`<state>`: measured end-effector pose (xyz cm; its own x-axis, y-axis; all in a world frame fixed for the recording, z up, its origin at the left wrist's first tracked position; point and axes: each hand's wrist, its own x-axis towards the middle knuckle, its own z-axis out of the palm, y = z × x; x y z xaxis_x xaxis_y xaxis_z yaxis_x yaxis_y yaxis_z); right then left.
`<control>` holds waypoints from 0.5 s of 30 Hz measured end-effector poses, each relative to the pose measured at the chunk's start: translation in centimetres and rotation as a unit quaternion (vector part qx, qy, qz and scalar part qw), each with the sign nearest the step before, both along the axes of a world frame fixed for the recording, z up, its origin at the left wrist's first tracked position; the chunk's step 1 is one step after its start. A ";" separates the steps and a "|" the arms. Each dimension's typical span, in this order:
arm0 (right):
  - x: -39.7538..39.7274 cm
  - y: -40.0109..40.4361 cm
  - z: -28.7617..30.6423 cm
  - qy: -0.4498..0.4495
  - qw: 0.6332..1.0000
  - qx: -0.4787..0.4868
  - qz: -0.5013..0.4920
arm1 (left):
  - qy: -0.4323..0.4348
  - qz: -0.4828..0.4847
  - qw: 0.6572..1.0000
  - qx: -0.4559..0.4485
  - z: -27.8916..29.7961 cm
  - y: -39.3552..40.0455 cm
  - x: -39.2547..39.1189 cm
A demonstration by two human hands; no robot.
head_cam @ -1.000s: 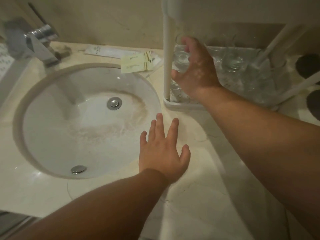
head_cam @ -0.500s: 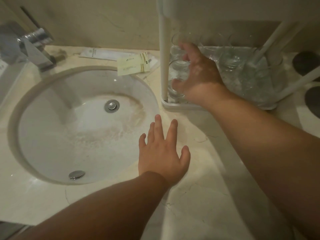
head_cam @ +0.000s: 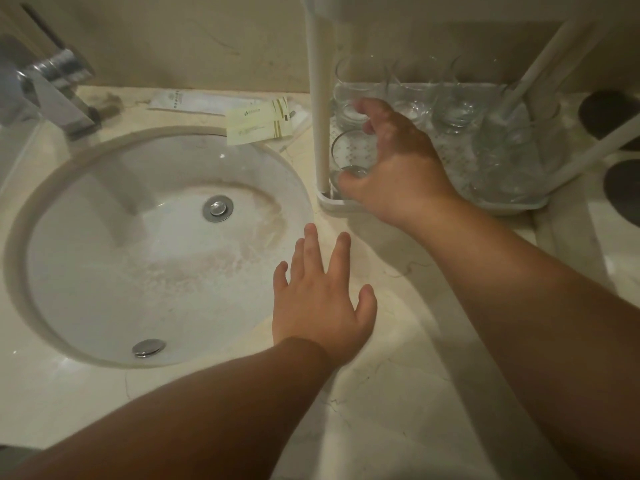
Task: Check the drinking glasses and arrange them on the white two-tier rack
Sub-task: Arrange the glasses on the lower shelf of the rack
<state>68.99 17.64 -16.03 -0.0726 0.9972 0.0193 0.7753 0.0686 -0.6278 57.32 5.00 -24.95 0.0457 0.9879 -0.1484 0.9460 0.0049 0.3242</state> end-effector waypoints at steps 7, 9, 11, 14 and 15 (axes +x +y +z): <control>0.5 0.5 0.0 -0.012 1.000 -0.005 0.019 | 0.003 -0.001 1.000 -0.002 0.1 0.0 0.0; 1.3 0.9 0.2 0.072 0.997 0.007 -0.029 | 0.001 -0.001 1.000 -0.003 0.1 0.0 0.0; 2.3 1.6 0.4 0.134 0.984 0.064 -0.100 | 0.002 -0.002 1.000 -0.003 0.1 0.0 0.0; 3.6 3.1 0.5 0.095 0.981 0.101 -0.136 | 0.002 -0.002 1.000 -0.002 0.2 0.1 0.0; 3.9 3.7 0.5 0.060 0.986 0.092 -0.125 | 0.003 -0.002 1.000 -0.003 0.2 0.1 0.0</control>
<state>72.89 21.34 -15.56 0.1892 0.9623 0.1953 0.7037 0.0058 -0.7105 57.32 5.09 -24.79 0.0482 0.9869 -0.1538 0.9478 0.0034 0.3189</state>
